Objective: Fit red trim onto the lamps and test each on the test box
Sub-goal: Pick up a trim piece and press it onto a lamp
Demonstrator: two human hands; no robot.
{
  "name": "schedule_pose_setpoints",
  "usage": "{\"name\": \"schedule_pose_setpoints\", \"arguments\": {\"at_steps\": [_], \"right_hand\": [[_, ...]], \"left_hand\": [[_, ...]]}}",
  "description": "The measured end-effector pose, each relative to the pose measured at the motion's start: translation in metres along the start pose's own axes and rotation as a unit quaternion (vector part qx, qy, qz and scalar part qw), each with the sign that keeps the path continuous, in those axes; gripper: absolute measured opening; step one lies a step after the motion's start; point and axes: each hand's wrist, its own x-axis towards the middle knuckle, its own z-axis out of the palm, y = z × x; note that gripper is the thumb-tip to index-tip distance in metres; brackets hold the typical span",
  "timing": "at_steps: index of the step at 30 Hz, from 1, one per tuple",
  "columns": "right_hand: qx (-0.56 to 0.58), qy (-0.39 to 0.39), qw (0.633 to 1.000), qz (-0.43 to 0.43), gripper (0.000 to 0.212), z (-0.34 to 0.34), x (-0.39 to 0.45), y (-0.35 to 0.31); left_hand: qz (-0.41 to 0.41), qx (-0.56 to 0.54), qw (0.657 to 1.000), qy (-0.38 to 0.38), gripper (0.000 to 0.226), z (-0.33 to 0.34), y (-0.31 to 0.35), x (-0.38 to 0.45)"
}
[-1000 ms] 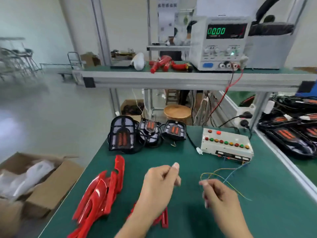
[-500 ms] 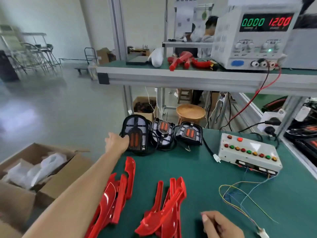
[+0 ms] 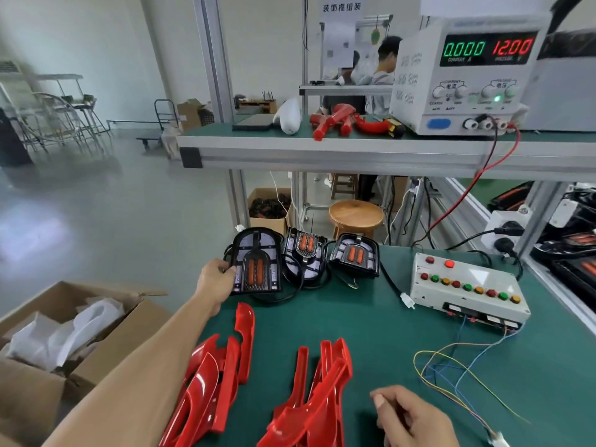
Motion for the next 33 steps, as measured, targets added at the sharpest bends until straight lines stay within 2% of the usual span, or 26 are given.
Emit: {"name": "schedule_pose_setpoints", "arguments": {"at_steps": [7,10,12,16,19,22,27,29,31,33], "right_hand": [[0.0,-0.002,0.999,-0.053,0.022,-0.01,0.029,-0.039],[0.004,-0.021,0.998,-0.063,0.021,-0.007,0.04,-0.054],[-0.004,-0.018,0.997,-0.072,0.021,-0.003,0.051,-0.061],[-0.067,-0.056,0.993,-0.076,0.014,0.022,0.097,-0.073],[-0.111,-0.101,0.988,-0.025,0.035,0.055,0.145,-0.082],[-0.107,-0.124,0.986,0.037,0.048,0.086,0.177,-0.088],[-0.108,-0.126,0.984,0.067,0.069,0.12,0.2,-0.091],[-0.111,-0.116,0.984,0.084,0.063,0.122,0.203,-0.091],[-0.083,-0.105,0.986,0.101,0.043,0.12,0.205,-0.091],[0.032,-0.1,0.986,0.129,0.027,0.116,0.202,-0.092]], "left_hand": [[0.022,0.029,0.999,-0.01,0.03,0.001,0.002,-0.005],[0.015,0.006,1.0,-0.004,0.02,0.0,0.007,-0.008],[-0.008,-0.017,1.0,0.003,0.007,-0.002,0.012,-0.007],[-0.094,-0.135,0.985,-0.049,0.023,-0.005,0.021,-0.009],[-0.108,-0.153,0.981,-0.05,0.025,-0.006,0.021,-0.014],[-0.101,-0.147,0.983,-0.05,0.021,-0.004,0.015,-0.018],[-0.058,-0.094,0.993,-0.038,0.018,0.0,0.012,-0.024],[-0.056,-0.072,0.995,-0.032,0.012,0.001,0.014,-0.029],[-0.05,-0.04,0.998,-0.028,0.01,0.002,0.016,-0.033],[-0.04,-0.017,0.999,-0.024,0.009,0.002,0.016,-0.037]]}}
